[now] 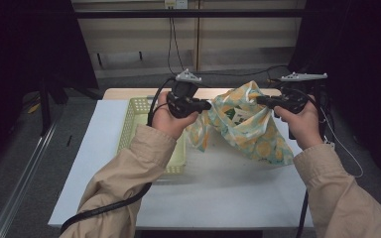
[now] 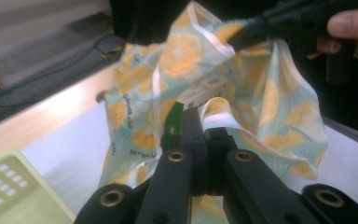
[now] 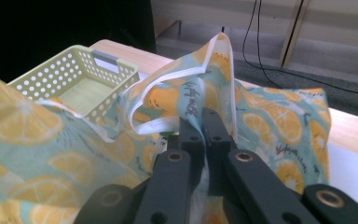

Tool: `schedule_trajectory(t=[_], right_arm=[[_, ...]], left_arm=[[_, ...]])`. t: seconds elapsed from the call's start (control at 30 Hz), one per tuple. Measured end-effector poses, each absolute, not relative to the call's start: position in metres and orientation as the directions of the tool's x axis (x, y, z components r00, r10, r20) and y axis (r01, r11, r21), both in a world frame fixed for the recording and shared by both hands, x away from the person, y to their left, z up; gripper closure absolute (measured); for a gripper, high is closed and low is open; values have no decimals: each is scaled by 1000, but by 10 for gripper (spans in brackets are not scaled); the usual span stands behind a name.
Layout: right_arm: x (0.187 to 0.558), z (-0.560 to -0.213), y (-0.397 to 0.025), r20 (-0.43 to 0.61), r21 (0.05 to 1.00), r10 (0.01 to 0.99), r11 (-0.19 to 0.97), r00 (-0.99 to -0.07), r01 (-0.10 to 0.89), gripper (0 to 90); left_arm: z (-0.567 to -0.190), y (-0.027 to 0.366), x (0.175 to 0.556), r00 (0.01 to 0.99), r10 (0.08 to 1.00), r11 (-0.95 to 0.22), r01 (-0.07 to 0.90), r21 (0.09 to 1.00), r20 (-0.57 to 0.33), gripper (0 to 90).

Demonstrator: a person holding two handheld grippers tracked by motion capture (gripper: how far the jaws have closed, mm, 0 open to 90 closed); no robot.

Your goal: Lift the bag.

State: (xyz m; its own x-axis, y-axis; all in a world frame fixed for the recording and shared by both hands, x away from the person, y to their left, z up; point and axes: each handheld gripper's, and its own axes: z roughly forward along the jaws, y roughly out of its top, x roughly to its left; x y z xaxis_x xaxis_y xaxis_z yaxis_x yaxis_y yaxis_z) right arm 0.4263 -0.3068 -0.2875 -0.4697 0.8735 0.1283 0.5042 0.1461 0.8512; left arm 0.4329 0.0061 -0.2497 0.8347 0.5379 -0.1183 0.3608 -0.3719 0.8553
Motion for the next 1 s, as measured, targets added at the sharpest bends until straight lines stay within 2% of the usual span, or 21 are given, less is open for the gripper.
schedule_trajectory(t=[0.47, 0.73, 1.0], right_arm=[[432, -260, -318, 116, 872, 880, 131, -460, 472, 898], [432, -257, -326, 129, 882, 885, 104, -447, 460, 898], [427, -257, -326, 132, 879, 888, 101, -441, 466, 898]], left_arm=[[-191, 4, 446, 828, 556, -321, 288, 902, -66, 900], [-164, 16, 453, 818, 571, -275, 274, 922, -73, 900], [-166, 24, 454, 818, 566, -255, 292, 922, -103, 900]])
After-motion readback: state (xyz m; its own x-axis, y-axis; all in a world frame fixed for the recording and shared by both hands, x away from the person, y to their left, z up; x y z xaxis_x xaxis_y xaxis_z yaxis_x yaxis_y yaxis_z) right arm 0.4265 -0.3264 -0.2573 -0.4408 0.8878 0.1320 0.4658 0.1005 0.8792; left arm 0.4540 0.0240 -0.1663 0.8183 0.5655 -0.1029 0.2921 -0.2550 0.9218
